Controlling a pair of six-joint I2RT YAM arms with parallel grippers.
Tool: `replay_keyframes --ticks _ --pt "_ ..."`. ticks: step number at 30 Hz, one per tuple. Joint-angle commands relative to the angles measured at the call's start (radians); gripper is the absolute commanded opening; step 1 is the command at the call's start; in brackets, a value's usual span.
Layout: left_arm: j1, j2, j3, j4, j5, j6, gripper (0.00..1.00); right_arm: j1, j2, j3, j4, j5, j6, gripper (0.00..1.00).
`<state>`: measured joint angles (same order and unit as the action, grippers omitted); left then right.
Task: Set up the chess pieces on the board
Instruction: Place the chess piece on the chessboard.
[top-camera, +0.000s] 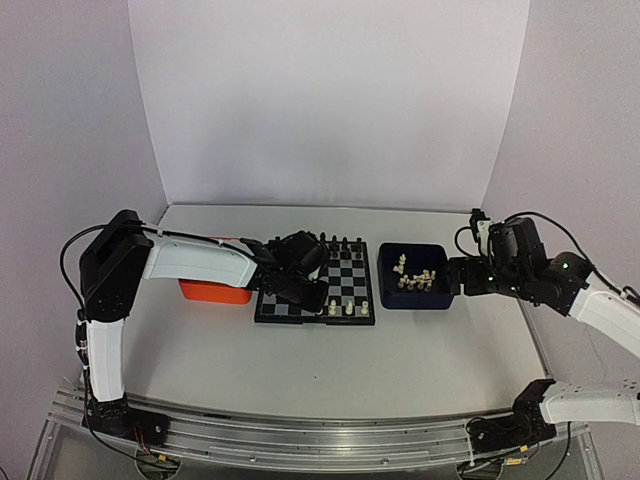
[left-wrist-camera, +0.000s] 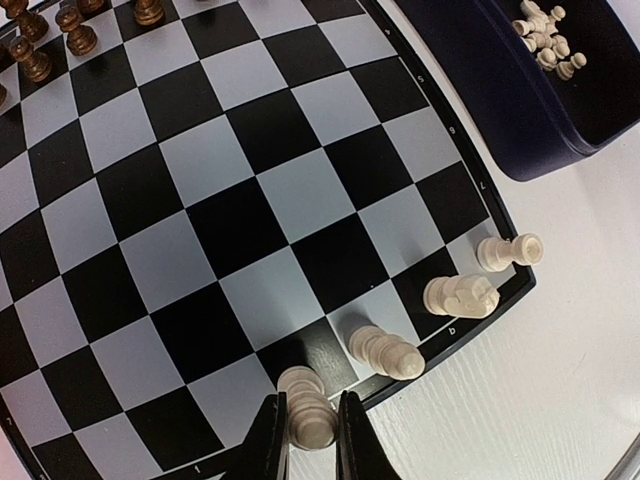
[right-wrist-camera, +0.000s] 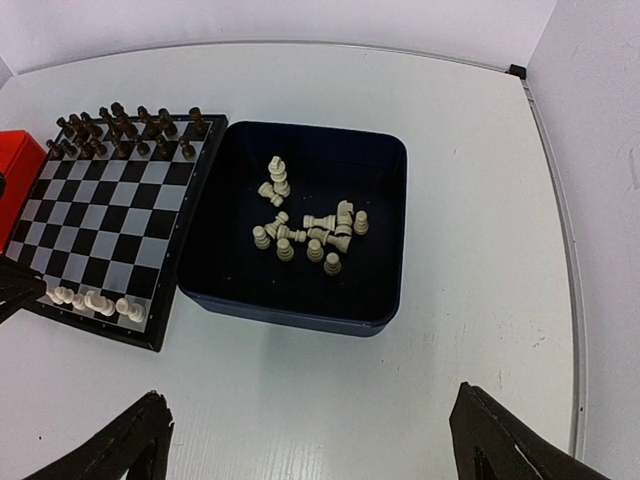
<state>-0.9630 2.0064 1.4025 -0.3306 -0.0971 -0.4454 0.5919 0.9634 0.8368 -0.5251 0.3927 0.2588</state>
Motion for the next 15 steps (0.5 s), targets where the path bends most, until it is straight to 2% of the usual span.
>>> replay_keyframes --ticks 1,11,15 --pt "-0.005 0.024 0.059 0.033 0.009 0.007 0.0 0.002 -0.011 0.003 -0.002 0.019 -0.012 0.94" --pt "-0.006 0.032 0.062 0.011 0.007 0.011 0.0 0.002 -0.007 0.002 -0.004 0.033 -0.021 0.94" --pt "-0.006 0.033 0.06 0.002 0.003 0.012 0.03 0.002 -0.007 0.003 -0.004 0.035 -0.022 0.94"
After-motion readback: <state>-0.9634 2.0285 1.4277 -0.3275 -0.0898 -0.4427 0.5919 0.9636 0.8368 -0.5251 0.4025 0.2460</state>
